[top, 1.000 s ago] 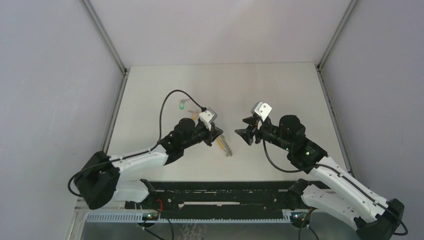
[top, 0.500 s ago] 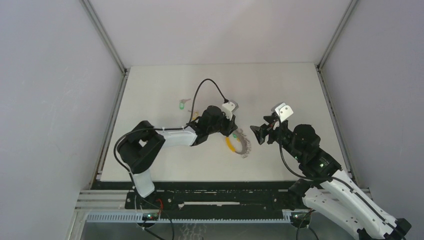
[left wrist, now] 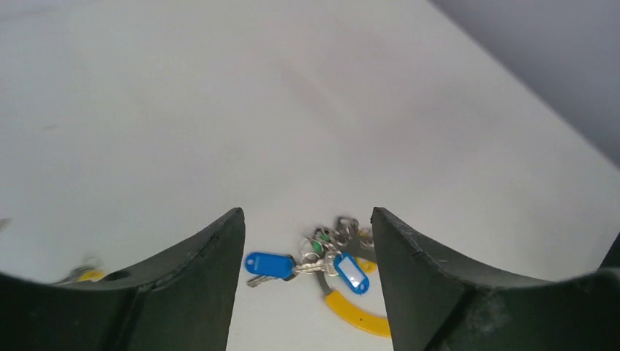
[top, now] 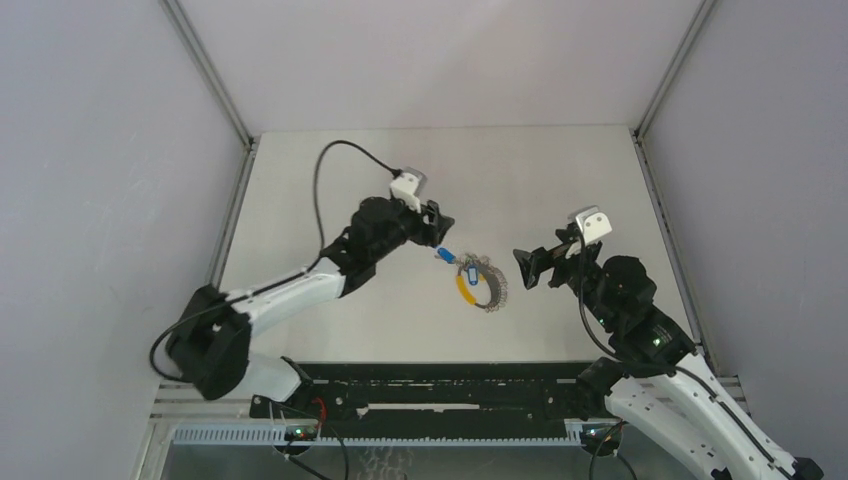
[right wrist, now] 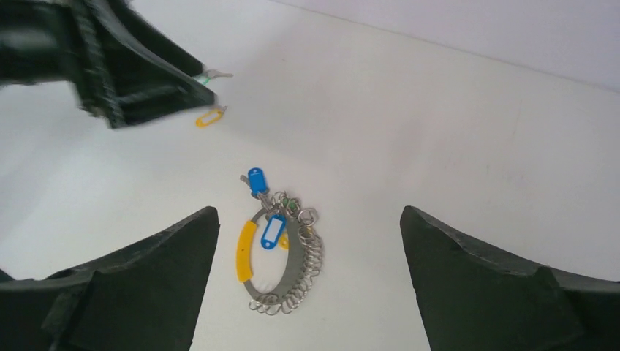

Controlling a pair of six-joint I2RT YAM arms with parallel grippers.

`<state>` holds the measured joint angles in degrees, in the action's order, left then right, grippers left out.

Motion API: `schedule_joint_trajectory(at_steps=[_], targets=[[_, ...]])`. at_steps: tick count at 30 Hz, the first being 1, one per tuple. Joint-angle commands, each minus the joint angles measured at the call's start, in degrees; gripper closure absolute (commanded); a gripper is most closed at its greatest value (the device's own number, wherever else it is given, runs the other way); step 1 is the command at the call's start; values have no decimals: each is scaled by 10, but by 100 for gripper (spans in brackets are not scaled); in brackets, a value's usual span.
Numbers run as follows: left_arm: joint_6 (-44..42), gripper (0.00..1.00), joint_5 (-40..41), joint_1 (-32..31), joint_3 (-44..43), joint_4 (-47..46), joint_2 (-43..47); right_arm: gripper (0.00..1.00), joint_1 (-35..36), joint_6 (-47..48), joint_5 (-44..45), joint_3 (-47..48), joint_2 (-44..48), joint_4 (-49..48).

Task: Put the keys on the keyring

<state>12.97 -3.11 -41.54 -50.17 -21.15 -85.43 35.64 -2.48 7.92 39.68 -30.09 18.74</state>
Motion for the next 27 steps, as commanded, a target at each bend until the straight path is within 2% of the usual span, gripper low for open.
schedule_joint_trajectory(at_steps=[1, 4, 8, 11, 17, 21, 27], targets=[[41, 29, 73, 33, 41, 57, 130, 1, -17, -34, 47, -5, 20, 11], [52, 22, 128, 55, 67, 122, 227, 0, -29, -50, 71, -6, 29, 22], [66, 1, 200, 85, 81, 229, 355, 0, -46, -65, 100, -5, 38, 31], [46, 0, 237, 100, 66, 309, 435, 0, -53, -72, 126, -2, 48, 36], [7, 0, 381, 101, 9, 432, 554, 0, -63, -57, 181, 16, 87, 51], [-52, 0, 395, 101, 10, 415, 612, 0, -66, -22, 213, 27, 107, 53], [-83, 0, 413, 102, 75, 337, 663, 0, -69, 9, 245, 9, 129, 29]])
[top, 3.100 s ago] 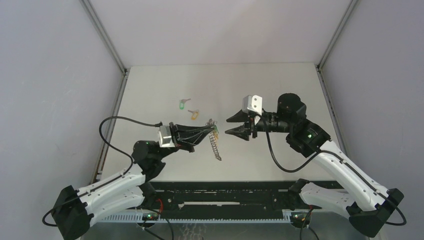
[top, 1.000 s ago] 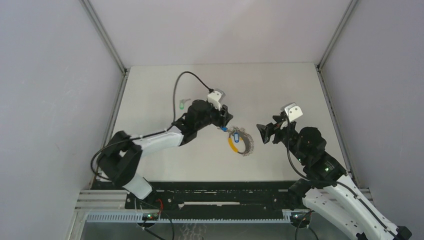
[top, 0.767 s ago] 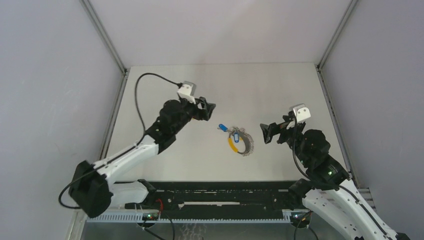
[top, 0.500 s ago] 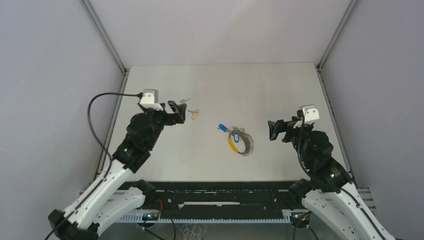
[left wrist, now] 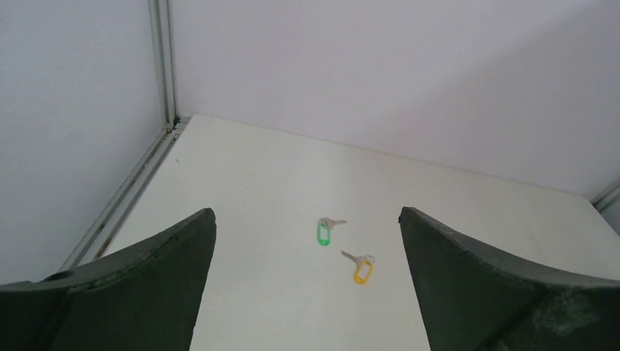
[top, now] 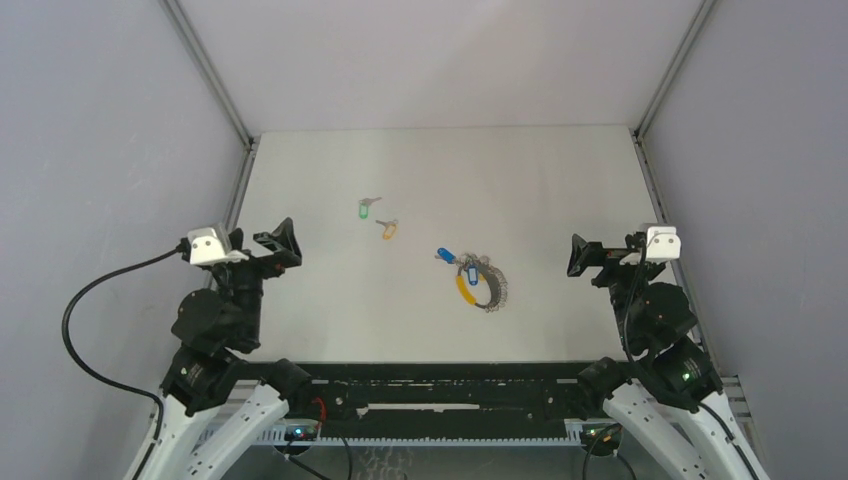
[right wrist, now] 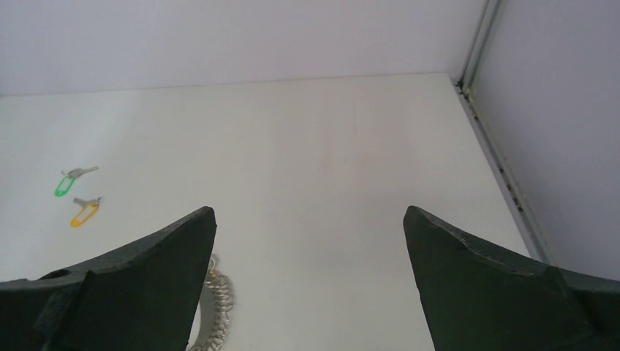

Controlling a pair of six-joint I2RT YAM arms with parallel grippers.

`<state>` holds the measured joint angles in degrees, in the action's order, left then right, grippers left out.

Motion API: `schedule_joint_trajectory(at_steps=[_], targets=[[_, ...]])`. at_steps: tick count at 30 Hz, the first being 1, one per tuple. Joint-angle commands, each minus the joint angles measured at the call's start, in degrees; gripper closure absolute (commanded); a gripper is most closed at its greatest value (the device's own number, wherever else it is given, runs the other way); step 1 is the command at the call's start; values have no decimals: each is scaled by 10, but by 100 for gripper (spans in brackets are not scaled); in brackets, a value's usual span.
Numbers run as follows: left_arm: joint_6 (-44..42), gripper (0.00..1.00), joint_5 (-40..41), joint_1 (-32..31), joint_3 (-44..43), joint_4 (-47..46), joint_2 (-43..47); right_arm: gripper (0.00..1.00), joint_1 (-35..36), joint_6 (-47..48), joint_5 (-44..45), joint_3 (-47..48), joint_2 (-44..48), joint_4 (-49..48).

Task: Put the keys on the keyring

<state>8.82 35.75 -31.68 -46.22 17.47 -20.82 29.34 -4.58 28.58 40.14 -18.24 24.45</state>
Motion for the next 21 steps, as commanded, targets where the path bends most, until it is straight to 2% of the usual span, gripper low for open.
schedule_joint_trajectory(at_steps=[1, 21], targets=[[-43, 0, 22, 4, 42, -54, 21, 0, -7, 29, 45, 0, 14, -30], [-44, 0, -18, 36, 71, -56, 35, 0, -63, 29, 17, -21, 24, -38]])
